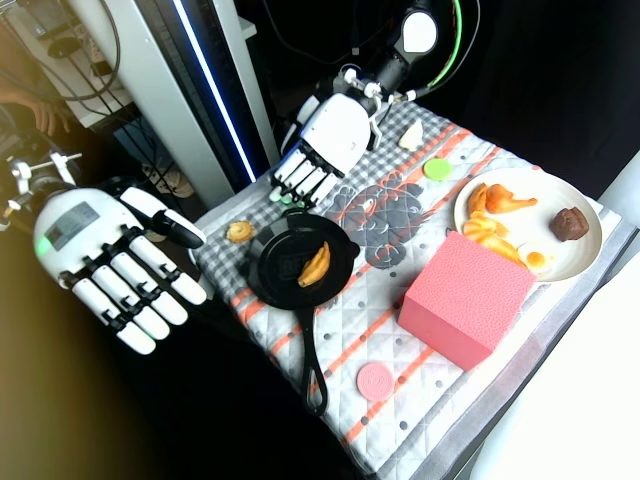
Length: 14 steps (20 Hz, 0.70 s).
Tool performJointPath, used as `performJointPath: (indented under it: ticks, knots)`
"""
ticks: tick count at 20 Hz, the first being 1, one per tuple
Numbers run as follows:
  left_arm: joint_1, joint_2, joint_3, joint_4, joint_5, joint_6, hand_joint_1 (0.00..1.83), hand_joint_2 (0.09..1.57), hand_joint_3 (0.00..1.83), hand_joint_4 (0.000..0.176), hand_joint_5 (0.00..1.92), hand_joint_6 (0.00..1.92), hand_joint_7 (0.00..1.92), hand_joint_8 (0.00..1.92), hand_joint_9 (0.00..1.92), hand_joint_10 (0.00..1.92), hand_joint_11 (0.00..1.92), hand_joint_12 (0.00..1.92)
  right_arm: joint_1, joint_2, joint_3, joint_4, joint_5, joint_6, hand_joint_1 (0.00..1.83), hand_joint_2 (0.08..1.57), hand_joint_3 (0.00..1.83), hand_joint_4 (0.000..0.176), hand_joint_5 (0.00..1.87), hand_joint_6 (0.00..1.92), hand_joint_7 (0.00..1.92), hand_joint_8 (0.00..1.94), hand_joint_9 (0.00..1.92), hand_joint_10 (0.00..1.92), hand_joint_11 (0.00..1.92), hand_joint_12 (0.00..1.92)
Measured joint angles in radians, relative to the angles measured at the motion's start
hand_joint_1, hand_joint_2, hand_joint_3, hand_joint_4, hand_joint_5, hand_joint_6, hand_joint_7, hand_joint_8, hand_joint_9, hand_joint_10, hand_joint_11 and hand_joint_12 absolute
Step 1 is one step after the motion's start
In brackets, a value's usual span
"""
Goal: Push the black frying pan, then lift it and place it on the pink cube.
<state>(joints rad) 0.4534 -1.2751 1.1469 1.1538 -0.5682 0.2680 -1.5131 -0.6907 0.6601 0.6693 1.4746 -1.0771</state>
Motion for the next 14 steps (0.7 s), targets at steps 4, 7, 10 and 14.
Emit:
performJointPath:
  ticks: [4, 7, 10, 14]
  knots:
    - [0.001, 0.004, 0.01, -0.037, 0.02, 0.007, 0.95, 1.34, 0.0, 0.0, 0.19, 0.0, 0.09, 0.0, 0.11, 0.01, 0.0, 0.3, 0.0, -0.002, 0.0, -0.003, 0.001, 0.0, 0.27, 1.29, 0.0, 0.0, 0.0, 0.0, 0.0, 0.0, 0.02, 0.0, 0.0, 0.41]
    - [0.003, 0.005, 0.018, -0.09, 0.05, 0.024, 0.69, 1.33, 0.0, 0.0, 0.09, 0.0, 0.0, 0.0, 0.01, 0.0, 0.0, 0.01, 0.0, -0.002, 0.0, 0.0, 0.001, 0.0, 0.25, 1.28, 0.0, 0.004, 0.0, 0.0, 0.0, 0.0, 0.04, 0.01, 0.0, 0.57]
    - [0.005, 0.01, 0.023, -0.135, 0.077, 0.072, 0.67, 1.38, 0.02, 0.0, 0.1, 0.01, 0.0, 0.0, 0.0, 0.0, 0.01, 0.01, 0.0, -0.002, 0.0, 0.0, 0.001, 0.0, 0.27, 1.28, 0.0, 0.012, 0.0, 0.0, 0.0, 0.0, 0.07, 0.01, 0.0, 0.65]
    - [0.011, 0.037, 0.032, -0.21, 0.132, 0.152, 0.59, 1.55, 0.02, 0.0, 0.16, 0.01, 0.03, 0.01, 0.02, 0.01, 0.0, 0.0, -0.004, -0.002, 0.0, -0.002, 0.003, 0.0, 0.26, 1.28, 0.0, 0.001, 0.0, 0.0, 0.0, 0.0, 0.01, 0.0, 0.0, 0.35]
